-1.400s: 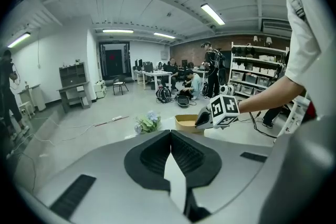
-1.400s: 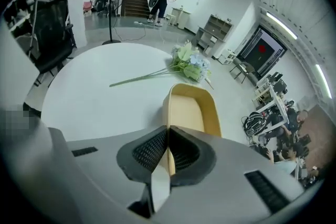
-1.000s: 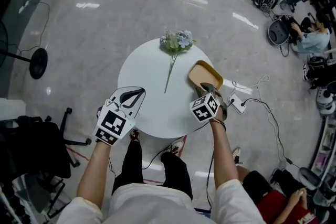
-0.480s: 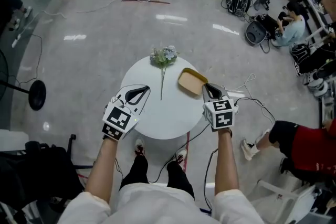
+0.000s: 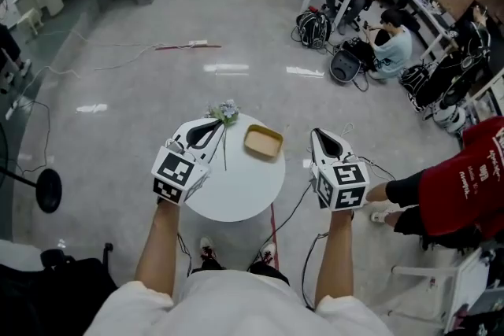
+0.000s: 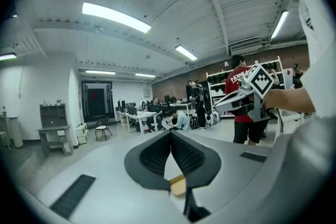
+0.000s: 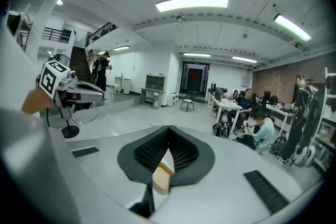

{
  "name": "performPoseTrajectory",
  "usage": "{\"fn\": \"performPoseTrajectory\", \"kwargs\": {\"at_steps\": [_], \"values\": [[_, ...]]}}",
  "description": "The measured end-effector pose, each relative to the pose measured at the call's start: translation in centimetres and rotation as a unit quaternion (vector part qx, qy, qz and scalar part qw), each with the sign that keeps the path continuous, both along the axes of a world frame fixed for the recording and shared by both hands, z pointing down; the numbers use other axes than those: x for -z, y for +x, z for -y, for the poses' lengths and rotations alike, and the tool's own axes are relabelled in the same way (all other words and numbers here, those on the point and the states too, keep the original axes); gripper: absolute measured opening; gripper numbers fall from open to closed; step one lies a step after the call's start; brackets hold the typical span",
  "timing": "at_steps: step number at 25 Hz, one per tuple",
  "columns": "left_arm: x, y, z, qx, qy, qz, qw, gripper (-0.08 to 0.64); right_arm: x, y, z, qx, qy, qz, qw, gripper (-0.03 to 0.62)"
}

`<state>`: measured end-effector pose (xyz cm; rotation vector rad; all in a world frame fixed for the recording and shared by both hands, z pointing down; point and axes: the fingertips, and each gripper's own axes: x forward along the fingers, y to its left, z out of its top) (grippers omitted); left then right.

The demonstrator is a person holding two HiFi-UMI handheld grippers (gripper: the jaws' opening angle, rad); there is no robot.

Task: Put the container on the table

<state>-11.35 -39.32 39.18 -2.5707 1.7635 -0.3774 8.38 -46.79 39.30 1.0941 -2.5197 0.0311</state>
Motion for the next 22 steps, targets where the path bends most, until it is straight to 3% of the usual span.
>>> {"fn": "performPoseTrajectory", "kwargs": {"at_steps": [6,13,22], "values": [[5.7,2.8,0.3,-0.025,0.055,0.005,0.9982,0.018,6.6,4.2,-1.5,-0.027,0.059,0.010,0.998,0.014],[10.7,4.9,-0.8,-0.038,0.114,0.020,0.9925,0.018,11.9,6.2,-4.4,-0.022,0.104,0.036,0.994,0.014],[13.4,7.2,-2.4,-0.059,0.147,0.031,0.9868,0.018,14.1,7.0,-5.7,-0.022,0.129,0.022,0.991,0.012]]}}
